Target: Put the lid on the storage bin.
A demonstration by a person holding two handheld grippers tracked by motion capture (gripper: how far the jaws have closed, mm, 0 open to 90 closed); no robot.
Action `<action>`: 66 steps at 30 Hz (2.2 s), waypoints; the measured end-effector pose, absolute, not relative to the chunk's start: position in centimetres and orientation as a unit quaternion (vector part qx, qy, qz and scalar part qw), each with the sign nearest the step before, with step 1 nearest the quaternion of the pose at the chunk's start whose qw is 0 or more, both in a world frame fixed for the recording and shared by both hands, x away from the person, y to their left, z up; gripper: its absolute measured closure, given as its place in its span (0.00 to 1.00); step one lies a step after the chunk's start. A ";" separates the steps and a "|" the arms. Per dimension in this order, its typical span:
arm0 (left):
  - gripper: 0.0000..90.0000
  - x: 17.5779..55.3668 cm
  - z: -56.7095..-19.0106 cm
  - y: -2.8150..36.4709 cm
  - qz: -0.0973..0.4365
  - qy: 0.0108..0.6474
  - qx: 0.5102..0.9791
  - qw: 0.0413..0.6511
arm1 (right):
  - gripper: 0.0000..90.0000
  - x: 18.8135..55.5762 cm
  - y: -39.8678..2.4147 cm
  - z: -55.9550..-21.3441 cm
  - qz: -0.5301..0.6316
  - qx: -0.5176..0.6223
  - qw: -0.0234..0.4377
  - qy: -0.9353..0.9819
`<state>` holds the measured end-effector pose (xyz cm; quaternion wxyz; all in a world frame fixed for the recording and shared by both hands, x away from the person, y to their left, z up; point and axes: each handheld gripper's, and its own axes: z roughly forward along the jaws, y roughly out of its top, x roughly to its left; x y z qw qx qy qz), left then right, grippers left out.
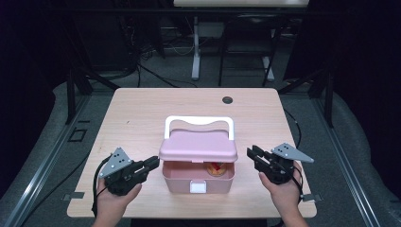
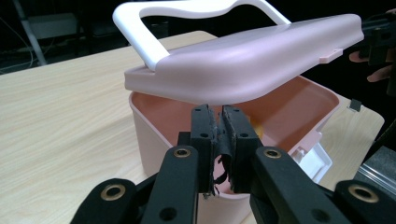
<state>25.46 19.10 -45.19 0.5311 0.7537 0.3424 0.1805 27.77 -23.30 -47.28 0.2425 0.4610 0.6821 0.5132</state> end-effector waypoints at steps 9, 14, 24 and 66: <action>0.93 25.3 -46.3 19.1 0.172 0.351 0.756 0.525 | 0.81 27.8 -23.4 -47.4 0.512 0.463 0.243 0.682; 0.93 25.2 -46.8 19.1 0.169 0.352 0.754 0.528 | 0.81 27.8 -23.4 -47.5 0.511 0.464 0.243 0.682; 0.93 25.0 -47.5 19.1 0.164 0.352 0.758 0.524 | 0.81 27.8 -23.5 -47.7 0.510 0.465 0.241 0.682; 0.85 27.2 -50.0 22.0 0.185 0.412 0.741 0.498 | 0.80 28.0 -24.0 -48.3 0.504 0.472 0.248 0.679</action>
